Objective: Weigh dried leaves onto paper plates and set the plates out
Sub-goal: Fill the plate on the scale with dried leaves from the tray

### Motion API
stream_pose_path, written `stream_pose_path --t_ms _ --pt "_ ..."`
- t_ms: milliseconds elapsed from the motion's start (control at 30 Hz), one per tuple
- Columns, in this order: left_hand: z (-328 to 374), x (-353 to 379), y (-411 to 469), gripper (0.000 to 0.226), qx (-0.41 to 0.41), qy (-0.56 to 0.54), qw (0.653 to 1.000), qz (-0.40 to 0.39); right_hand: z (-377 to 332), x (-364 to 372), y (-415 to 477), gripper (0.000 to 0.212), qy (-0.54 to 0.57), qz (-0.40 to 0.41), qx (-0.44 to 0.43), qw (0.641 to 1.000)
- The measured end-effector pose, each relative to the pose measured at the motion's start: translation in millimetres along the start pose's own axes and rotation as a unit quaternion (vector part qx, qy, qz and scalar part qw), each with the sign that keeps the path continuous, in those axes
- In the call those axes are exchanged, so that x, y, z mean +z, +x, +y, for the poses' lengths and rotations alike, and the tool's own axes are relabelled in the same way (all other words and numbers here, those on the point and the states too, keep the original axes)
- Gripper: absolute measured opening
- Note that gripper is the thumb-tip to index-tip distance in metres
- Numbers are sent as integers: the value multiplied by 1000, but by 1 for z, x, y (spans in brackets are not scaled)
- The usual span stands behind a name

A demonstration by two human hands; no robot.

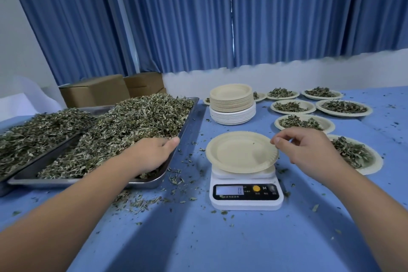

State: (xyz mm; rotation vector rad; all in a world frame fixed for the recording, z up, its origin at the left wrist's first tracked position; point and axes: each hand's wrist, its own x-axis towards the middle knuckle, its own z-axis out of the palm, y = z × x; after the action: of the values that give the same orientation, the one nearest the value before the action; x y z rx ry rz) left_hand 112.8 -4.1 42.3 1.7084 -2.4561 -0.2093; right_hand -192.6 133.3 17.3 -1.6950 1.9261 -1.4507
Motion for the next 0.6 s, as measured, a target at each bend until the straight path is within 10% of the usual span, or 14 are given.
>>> stream_pose_path --t_ms 167,600 --pt "-2 15 1 56 -21 105 989 -100 0 2 0 22 9 -2 7 1000" --pt "-8 44 -31 48 -15 140 988 60 3 2 1 23 12 -1 12 1000"
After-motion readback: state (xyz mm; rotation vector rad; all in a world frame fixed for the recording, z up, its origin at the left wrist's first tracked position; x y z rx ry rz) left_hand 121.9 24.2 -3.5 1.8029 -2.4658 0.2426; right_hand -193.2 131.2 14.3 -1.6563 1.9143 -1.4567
